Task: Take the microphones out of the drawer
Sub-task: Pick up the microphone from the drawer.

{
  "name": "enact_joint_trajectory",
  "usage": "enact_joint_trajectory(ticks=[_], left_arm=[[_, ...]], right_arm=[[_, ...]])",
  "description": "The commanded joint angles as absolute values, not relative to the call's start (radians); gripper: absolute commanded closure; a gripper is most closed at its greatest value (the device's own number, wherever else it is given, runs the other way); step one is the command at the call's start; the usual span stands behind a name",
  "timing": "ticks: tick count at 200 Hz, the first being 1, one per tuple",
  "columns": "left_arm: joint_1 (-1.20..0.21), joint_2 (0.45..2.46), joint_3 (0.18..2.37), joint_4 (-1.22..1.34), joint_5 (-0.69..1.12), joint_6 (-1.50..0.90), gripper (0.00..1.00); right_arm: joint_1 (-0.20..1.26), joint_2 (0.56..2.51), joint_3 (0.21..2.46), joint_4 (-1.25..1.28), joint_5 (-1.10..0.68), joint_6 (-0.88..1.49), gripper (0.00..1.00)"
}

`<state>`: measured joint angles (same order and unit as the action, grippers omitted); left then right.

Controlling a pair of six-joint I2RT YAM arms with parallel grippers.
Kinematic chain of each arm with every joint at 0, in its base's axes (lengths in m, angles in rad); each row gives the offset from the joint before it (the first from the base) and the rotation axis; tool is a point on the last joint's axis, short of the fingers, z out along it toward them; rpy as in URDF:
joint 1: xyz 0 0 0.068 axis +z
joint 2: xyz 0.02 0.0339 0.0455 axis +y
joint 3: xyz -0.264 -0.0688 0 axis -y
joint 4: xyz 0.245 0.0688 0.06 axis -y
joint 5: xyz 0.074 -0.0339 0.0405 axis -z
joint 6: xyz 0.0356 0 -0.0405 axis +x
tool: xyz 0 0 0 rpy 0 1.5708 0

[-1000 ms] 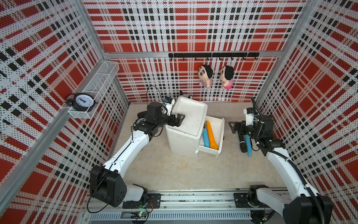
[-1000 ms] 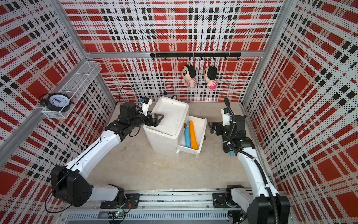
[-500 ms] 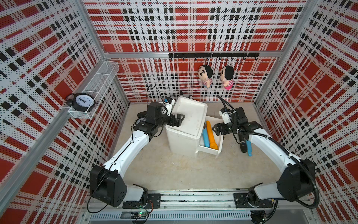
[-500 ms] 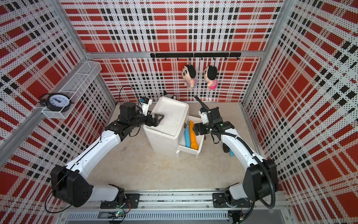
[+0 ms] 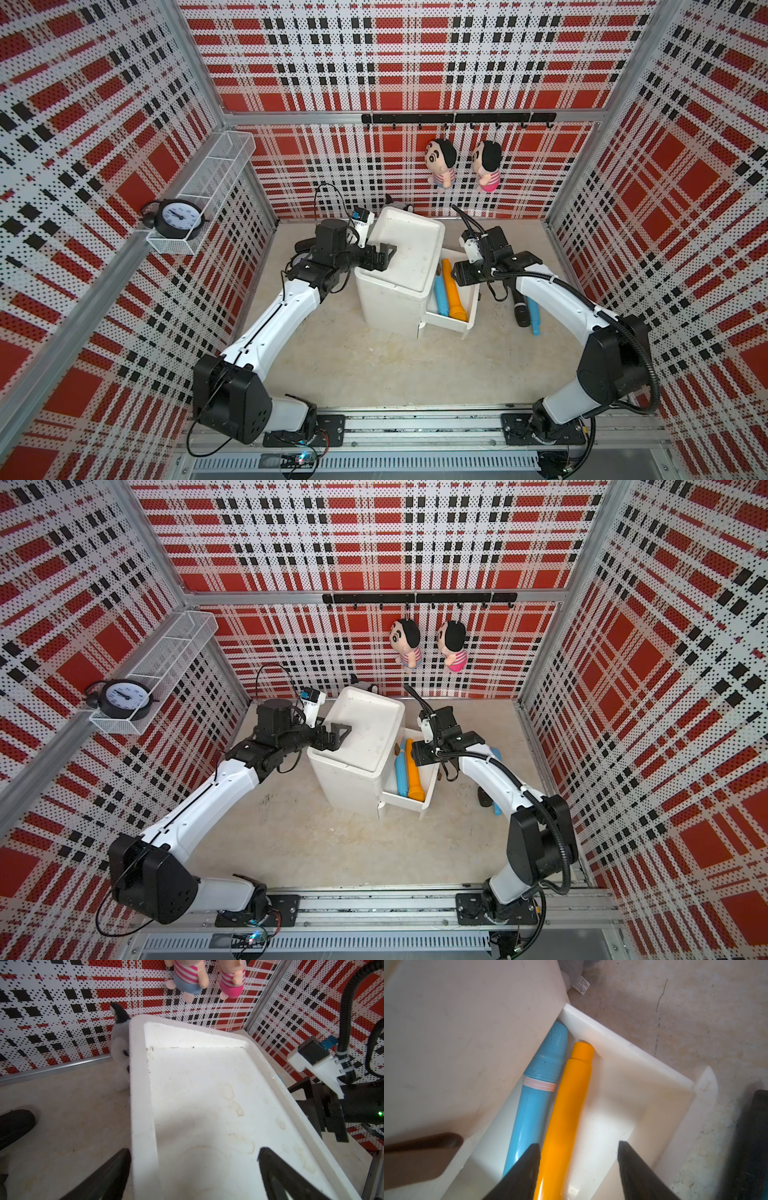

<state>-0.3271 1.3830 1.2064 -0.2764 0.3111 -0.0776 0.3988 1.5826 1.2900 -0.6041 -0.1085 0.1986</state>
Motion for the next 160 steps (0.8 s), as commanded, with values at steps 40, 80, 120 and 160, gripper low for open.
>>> enact_joint_trajectory(ticks=[40, 80, 120, 160], left_arm=[[-0.312, 1.376, 1.185, -0.308, 0.265, -0.059, 0.02], [-0.313, 1.375, 1.183, -0.308, 0.267, -0.059, 0.02], [-0.313, 1.378, 1.183, -0.308, 0.27, -0.06, 0.02], [-0.313, 1.373, 1.182, -0.307, 0.267, -0.058, 0.02]], right_arm=[[0.413, 1.641, 1.326, -0.602, -0.096, 0.211, 0.5], [0.429, 1.673, 1.323, -0.59, -0.081, 0.224, 0.51], [0.448, 1.695, 1.333, -0.609, -0.053, 0.226, 0.51], [0.459, 1.731, 1.369, -0.654, -0.005, 0.222, 0.51]])
